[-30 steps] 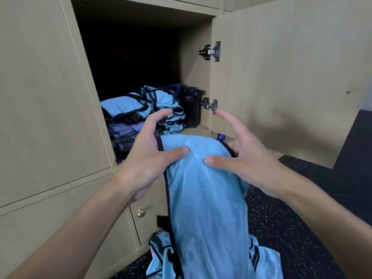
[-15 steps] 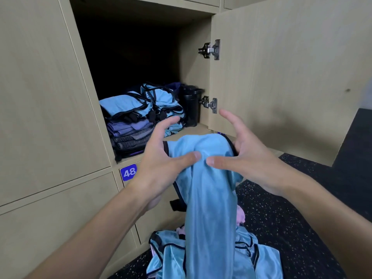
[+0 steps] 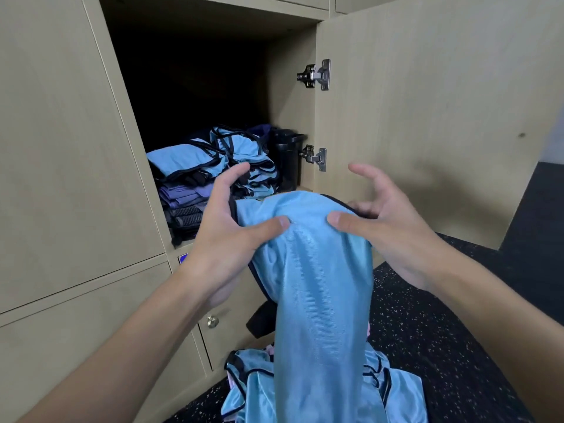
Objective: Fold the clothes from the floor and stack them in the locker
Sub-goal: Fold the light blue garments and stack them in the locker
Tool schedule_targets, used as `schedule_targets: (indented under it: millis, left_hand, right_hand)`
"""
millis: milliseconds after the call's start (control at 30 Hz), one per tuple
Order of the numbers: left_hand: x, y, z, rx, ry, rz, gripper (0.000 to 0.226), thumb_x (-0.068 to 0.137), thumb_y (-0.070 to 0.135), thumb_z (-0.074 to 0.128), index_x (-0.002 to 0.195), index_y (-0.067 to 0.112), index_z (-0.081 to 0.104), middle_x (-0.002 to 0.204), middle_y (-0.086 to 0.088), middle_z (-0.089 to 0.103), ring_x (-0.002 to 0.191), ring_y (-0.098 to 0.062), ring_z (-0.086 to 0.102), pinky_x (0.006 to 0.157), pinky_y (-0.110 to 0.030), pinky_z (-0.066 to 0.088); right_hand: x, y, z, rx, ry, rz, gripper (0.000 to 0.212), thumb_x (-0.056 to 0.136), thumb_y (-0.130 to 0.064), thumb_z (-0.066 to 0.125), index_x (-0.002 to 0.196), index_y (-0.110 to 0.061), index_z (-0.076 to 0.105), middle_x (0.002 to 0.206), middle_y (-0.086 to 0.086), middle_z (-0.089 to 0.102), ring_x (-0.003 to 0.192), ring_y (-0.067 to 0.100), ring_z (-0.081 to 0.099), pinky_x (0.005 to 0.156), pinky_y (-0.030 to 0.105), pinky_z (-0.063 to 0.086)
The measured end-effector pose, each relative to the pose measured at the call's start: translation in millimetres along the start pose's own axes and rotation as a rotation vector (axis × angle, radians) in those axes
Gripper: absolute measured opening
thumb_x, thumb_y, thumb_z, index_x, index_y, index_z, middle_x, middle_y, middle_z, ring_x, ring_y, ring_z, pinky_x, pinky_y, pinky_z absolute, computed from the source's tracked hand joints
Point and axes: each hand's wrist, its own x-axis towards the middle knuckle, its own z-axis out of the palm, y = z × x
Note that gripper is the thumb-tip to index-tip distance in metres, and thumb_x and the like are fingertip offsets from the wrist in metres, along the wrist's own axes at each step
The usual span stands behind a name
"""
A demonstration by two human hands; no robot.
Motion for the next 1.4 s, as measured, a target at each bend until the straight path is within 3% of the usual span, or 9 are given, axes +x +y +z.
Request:
schedule_targets:
  millis: [200,400,667,733,867,1000,1133,1267,1400]
  left_hand:
    - [3.2,2.8,-3.0,-0.065,0.05,-0.008,0.079,0.077,-0.008,0.078,0.131,0.043,0.053,0.137,-0.002,0.056,0.107,-0.021,0.071,0.087,-0.036,0.06]
    - [6.0,9.9,-10.2,-0.1,0.133,-0.023,0.074,0.077,-0.005,0.078,0.13,0.041,0.053,0.137,-0.004,0.054,0.1,-0.017,0.073,0.091,-0.042,0.058]
    - [6.5,13.3,-12.9,-0.122,0.179,-0.083,0.069,0.077,-0.001,0.079,0.126,0.041,0.053,0.13,-0.002,0.062,0.102,-0.021,0.073,0.094,-0.05,0.056]
    - [5.6,13.5,-11.5,-0.124,0.179,-0.091,0.069,0.078,-0.001,0.078,0.127,0.04,0.053,0.129,-0.003,0.061,0.098,-0.021,0.074,0.091,-0.049,0.058]
    - [5.5,14.7,-7.5,-0.141,0.177,-0.127,0.07,0.081,-0.001,0.076,0.133,0.036,0.049,0.132,-0.005,0.061,0.098,-0.022,0.074,0.091,-0.048,0.058]
    - [-1.4,6.1,-1.6,-0.139,0.11,-0.242,0.089,0.078,0.011,0.08,0.144,0.048,0.032,0.12,0.001,0.068,0.095,-0.019,0.075,0.093,-0.05,0.056]
    - [-11.1,-11.4,10.2,-0.125,0.034,-0.334,0.108,0.07,0.009,0.082,0.149,0.051,0.022,0.106,0.0,0.076,0.098,-0.019,0.074,0.103,-0.049,0.049]
    - [-5.2,-11.3,6.5,-0.129,0.113,-0.223,0.098,0.078,-0.002,0.078,0.146,0.05,0.032,0.135,-0.004,0.062,0.109,-0.021,0.07,0.099,-0.047,0.054]
    - [-2.1,-10.8,-0.1,-0.146,0.222,-0.174,0.091,0.078,0.002,0.081,0.141,0.049,0.035,0.139,-0.004,0.057,0.116,-0.022,0.066,0.1,-0.047,0.053]
  right_hand:
    - [1.6,11.5,4.5,0.148,-0.036,0.137,0.106,0.065,-0.004,0.083,0.143,-0.05,0.028,0.114,0.009,0.068,0.098,0.019,0.072,0.096,0.047,0.053]
    - [3.2,18.5,14.3,0.096,0.297,0.012,0.08,0.074,-0.015,0.083,0.131,-0.049,0.037,0.099,0.008,0.057,0.104,0.025,0.067,0.094,0.037,0.052]
    - [-2.0,20.5,25.3,0.068,0.183,-0.097,0.078,0.089,-0.013,0.07,0.148,-0.04,0.026,0.063,-0.03,0.056,0.068,-0.01,0.059,0.068,0.004,0.049]
    - [-7.0,20.4,27.9,0.074,0.051,-0.092,0.101,0.076,-0.018,0.08,0.149,-0.047,0.018,0.097,-0.047,0.05,0.091,-0.024,0.057,0.086,0.011,0.052]
    - [-8.5,26.0,36.5,0.017,-0.021,-0.118,0.114,0.072,-0.01,0.086,0.151,-0.049,0.015,0.145,-0.021,0.042,0.123,-0.002,0.055,0.102,0.031,0.05]
    - [-0.7,26.5,35.2,0.048,0.126,-0.165,0.103,0.078,-0.001,0.08,0.149,-0.049,0.023,0.144,-0.008,0.048,0.12,0.008,0.06,0.1,0.041,0.052]
    - [2.3,21.7,26.7,0.001,0.294,-0.207,0.095,0.084,-0.009,0.076,0.151,-0.046,0.019,0.131,-0.039,0.037,0.115,-0.024,0.04,0.098,0.014,0.036]
    - [0.4,25.8,22.8,-0.057,0.1,-0.065,0.117,0.065,-0.032,0.088,0.15,-0.053,0.01,0.153,-0.012,0.038,0.134,0.0,0.042,0.112,0.034,0.038]
    - [-3.2,27.8,29.0,-0.084,0.073,-0.099,0.107,0.076,-0.005,0.082,0.149,-0.052,0.02,0.14,-0.034,0.032,0.122,-0.021,0.039,0.102,0.017,0.044]
